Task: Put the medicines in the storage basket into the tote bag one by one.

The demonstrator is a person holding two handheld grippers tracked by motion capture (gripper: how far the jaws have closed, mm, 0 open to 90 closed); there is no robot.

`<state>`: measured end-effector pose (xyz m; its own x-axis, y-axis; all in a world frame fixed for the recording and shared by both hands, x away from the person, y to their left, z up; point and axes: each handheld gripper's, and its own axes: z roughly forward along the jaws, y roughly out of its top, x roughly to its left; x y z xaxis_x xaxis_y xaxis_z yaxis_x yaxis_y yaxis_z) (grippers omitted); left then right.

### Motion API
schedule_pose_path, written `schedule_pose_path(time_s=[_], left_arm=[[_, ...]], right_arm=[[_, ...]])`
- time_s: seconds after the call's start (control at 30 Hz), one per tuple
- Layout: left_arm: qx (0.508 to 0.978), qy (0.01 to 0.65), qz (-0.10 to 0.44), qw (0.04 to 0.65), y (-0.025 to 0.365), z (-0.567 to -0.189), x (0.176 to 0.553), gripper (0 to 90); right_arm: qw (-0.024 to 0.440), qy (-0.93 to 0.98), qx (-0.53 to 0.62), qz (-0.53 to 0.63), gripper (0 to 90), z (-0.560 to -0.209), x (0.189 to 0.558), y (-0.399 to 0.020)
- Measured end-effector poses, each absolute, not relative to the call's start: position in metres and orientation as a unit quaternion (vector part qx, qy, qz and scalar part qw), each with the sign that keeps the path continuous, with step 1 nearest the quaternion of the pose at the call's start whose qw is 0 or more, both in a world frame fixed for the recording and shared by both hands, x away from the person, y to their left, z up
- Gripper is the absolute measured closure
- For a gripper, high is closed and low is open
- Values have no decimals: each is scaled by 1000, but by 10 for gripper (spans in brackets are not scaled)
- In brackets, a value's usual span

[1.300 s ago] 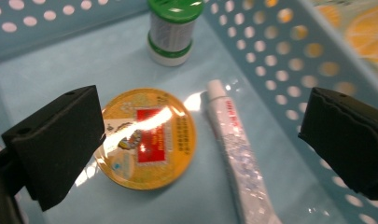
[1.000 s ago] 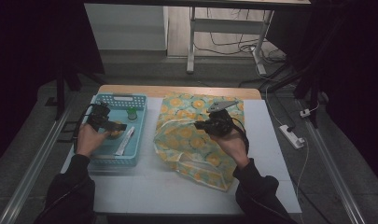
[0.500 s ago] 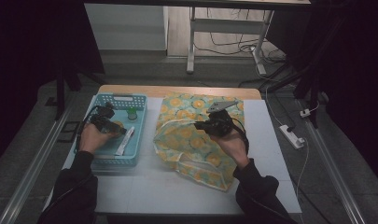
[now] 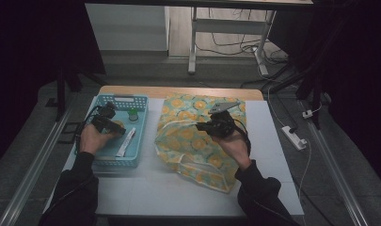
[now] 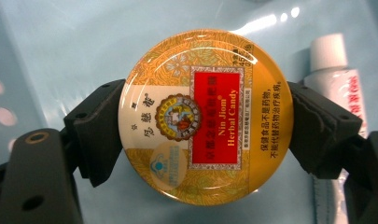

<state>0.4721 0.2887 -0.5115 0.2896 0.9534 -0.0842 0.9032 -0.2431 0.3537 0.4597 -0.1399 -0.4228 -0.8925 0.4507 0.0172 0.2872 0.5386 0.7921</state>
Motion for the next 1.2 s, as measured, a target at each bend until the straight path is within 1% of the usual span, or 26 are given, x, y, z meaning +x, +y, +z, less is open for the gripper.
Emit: schedule_pose_path(time_s=[0.2, 0.63, 1.2], left_arm=[[786, 580, 78, 199, 286, -502, 466, 203], [801, 532, 93, 259, 278, -463, 442, 204], [830, 450, 98, 316, 241, -427, 396, 204]], right_arm=[[96, 871, 210, 433, 900, -423, 460, -140], [98, 869, 209, 437, 900, -422, 459, -140], [101, 866, 209, 443, 900, -421, 458, -141]])
